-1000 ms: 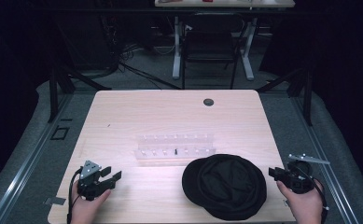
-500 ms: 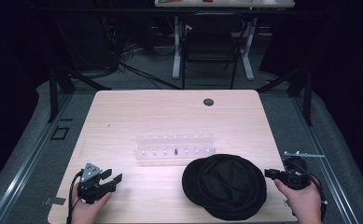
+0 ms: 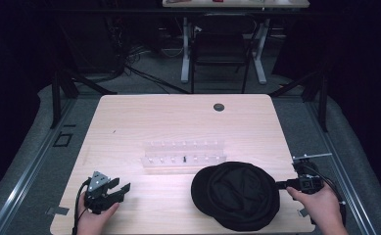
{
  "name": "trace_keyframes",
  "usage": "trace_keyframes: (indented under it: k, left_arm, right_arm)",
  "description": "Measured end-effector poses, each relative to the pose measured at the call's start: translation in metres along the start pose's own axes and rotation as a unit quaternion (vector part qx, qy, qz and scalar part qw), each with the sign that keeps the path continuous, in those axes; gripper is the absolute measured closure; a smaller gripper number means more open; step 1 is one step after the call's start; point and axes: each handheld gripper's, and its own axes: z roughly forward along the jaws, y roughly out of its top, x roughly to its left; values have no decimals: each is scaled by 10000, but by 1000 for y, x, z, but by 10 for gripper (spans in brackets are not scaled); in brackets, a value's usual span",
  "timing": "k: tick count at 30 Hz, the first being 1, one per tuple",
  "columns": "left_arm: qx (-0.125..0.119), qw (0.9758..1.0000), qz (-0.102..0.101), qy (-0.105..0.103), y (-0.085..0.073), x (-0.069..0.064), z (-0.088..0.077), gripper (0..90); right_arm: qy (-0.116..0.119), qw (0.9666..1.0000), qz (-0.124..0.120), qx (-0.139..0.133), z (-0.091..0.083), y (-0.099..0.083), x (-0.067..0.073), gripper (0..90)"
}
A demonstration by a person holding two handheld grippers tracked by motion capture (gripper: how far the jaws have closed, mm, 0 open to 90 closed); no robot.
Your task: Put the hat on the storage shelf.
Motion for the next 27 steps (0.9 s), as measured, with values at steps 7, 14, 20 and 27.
trace_keyframes:
  k: [7, 14, 20, 27]
  left_arm:
    - [14, 10000, 1, 22, -1, 2, -2, 493]
    - [38, 10000, 9, 9, -1, 1, -1, 493]
    - [69, 10000, 27, 34, -1, 0, 1, 493]
    - [70, 10000, -37, 49, -1, 3, 1, 494]
  right_arm:
    - [94, 9994, 67, 335, 7, 2, -2, 724]
    - [58, 9986, 101, 521, 16, 4, -2, 746]
    - [192, 9975, 202, 652, 22, 6, -7, 745]
    - [365, 9954, 344, 812, 28, 8, -13, 745]
